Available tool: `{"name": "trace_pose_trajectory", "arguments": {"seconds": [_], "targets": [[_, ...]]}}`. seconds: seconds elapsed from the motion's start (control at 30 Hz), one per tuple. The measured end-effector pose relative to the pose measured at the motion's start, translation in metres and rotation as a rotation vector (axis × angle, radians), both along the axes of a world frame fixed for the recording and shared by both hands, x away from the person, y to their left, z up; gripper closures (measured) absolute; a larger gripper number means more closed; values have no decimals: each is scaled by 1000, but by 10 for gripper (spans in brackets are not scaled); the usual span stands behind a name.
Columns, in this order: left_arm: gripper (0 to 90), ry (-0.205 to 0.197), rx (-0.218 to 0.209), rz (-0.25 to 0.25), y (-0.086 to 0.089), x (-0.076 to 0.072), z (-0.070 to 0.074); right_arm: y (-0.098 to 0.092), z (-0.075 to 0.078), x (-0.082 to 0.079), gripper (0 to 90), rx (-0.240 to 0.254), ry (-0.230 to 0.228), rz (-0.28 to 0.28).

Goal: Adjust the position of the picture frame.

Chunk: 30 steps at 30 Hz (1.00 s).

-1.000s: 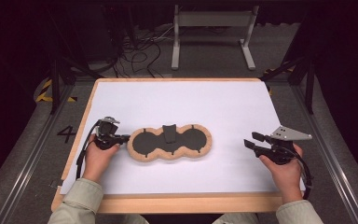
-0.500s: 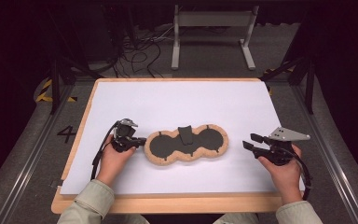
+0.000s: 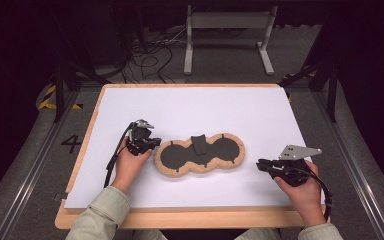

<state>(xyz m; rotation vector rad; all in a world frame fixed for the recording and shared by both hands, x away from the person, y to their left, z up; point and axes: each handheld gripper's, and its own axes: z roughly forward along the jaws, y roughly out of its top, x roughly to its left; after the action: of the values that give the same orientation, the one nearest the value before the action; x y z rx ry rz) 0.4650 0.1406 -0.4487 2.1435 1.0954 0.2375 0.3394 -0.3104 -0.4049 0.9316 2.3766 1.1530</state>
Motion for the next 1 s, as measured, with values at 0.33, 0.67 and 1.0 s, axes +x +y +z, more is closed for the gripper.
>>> {"name": "trace_pose_trajectory", "arguments": {"seconds": [0.33,0.67,1.0], "targets": [[900,62,4,-109,-7,-9,0,3,2,-2,795,-8,8,19],[900,126,43,-263,-19,-31,5,9,4,1,811,-20,30,42],[900,170,59,-457,-31,-46,3,17,-1,13,900,-77,80,8]]}}
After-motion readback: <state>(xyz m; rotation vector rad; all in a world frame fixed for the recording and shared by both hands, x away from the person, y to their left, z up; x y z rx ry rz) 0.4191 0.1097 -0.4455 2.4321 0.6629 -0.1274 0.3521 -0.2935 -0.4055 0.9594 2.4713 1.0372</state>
